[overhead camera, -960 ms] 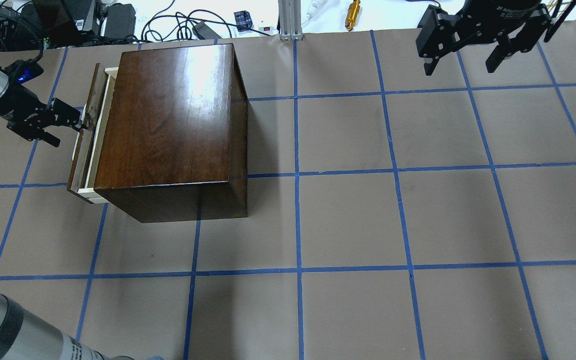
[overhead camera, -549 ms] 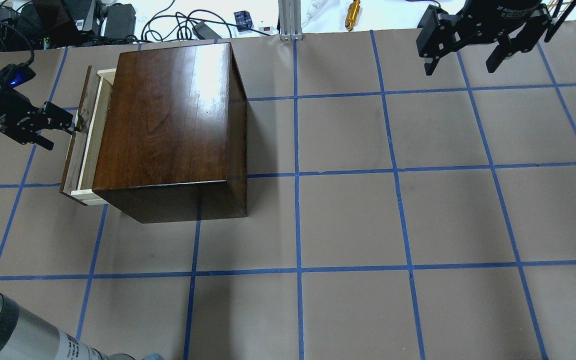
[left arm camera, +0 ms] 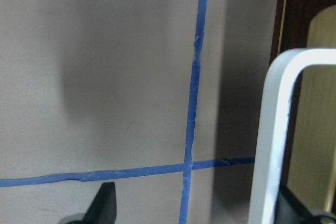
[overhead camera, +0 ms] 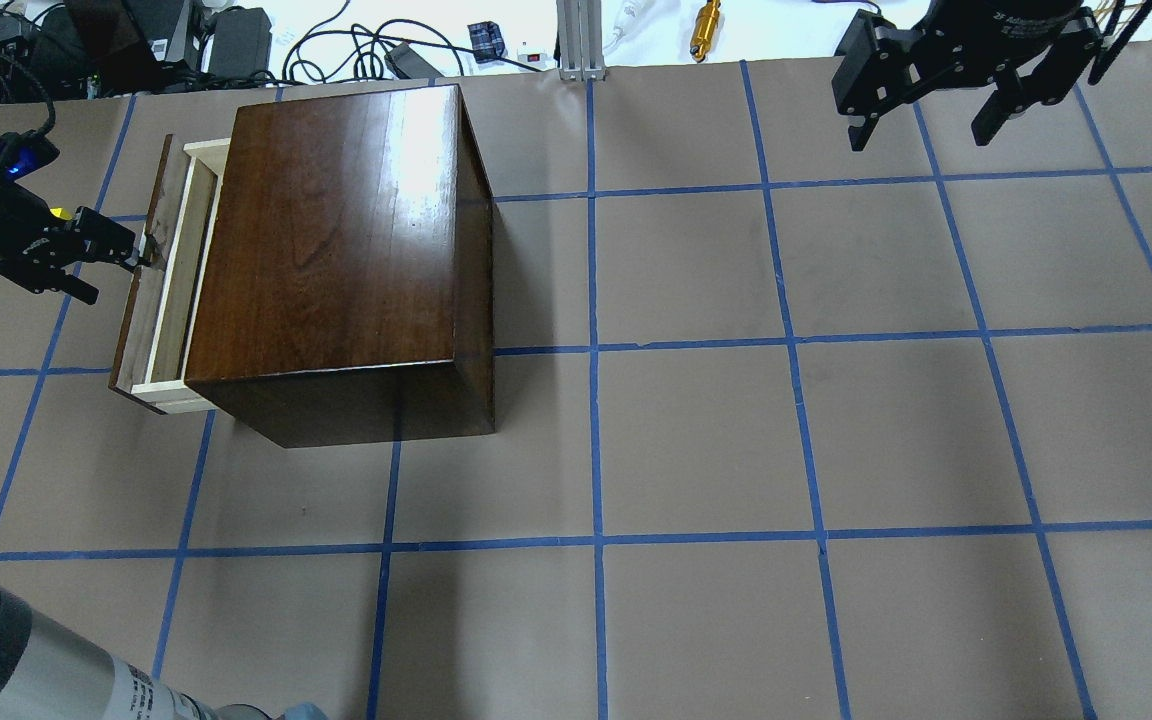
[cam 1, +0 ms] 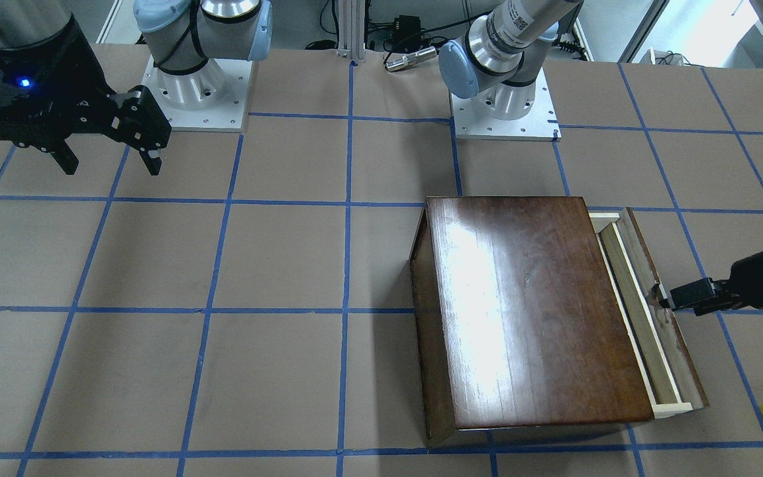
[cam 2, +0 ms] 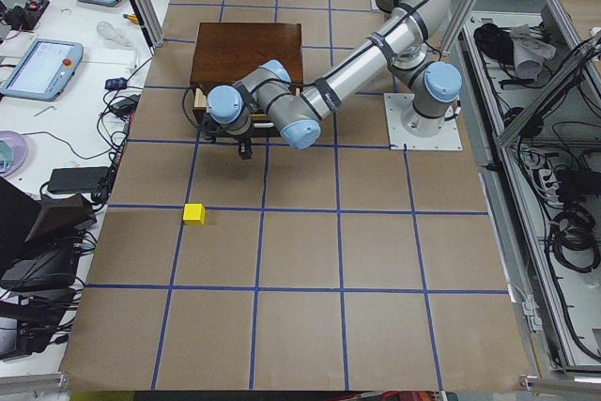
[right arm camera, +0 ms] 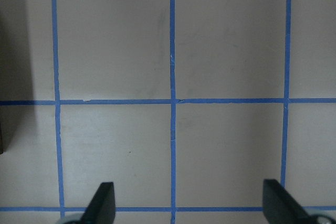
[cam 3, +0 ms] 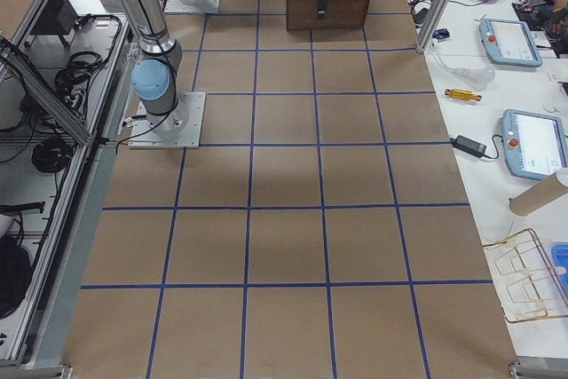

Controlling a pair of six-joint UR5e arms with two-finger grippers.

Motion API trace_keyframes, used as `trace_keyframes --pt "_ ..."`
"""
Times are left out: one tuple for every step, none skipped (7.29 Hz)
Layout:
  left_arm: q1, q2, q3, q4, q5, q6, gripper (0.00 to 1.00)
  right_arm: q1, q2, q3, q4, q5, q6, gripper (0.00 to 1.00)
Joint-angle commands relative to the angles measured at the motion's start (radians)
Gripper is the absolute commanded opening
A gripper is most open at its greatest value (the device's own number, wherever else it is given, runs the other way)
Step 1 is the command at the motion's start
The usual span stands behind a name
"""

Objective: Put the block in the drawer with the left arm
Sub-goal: 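Pull the drawer outward from the cabinet with the left gripper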

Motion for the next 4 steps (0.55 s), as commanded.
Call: trace_keyframes --pt "0.007 0.001 0.009 -0.007 0.001 -0.001 1.00 0.000 0.000 0.000 0.000 0.001 0.000 1.00" --pt "0.010 0.002 0.010 -0.007 0.002 0.002 1.00 0.000 0.000 0.000 0.000 0.000 0.000 1.00" --pt "0.015 0.002 0.010 -0.007 0.004 0.003 1.00 0.000 0.000 0.000 0.000 0.001 0.000 1.00" --pt "0.016 0.002 0.011 -0.005 0.004 0.005 1.00 0.000 -0.001 0.000 0.000 0.001 0.000 1.00"
